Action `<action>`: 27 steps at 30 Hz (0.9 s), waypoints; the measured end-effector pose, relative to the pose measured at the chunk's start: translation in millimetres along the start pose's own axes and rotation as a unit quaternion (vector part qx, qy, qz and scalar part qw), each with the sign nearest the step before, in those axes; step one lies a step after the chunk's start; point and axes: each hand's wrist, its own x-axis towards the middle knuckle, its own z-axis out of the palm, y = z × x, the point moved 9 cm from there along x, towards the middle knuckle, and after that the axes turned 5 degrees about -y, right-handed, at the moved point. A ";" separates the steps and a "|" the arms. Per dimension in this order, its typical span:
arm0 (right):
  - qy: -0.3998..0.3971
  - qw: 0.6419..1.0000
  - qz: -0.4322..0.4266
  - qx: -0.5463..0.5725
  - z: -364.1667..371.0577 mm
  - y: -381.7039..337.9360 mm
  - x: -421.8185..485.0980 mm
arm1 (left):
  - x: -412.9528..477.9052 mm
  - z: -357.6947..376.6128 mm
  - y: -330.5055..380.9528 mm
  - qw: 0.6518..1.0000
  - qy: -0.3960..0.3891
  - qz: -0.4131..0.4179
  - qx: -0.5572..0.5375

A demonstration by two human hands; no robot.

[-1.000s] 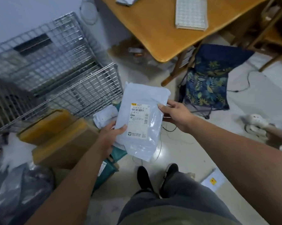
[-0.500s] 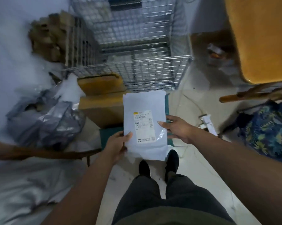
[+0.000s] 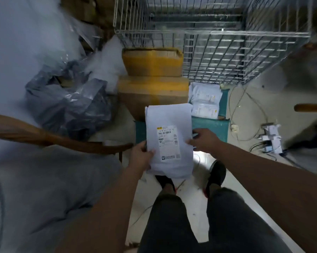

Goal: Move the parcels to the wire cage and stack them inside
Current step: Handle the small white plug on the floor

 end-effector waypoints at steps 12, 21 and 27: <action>0.010 0.995 0.087 0.039 92.7 88.6 208.3 | 196.6 -24.2 -95.7 0.990 0.019 -0.045 0.131; -0.008 0.989 0.110 0.100 125.8 176.9 380.6 | 370.3 2.3 -171.8 0.982 0.029 -0.050 0.179; 0.003 0.993 0.098 0.060 130.8 199.7 413.3 | 401.5 17.4 -204.4 0.989 0.027 -0.063 0.129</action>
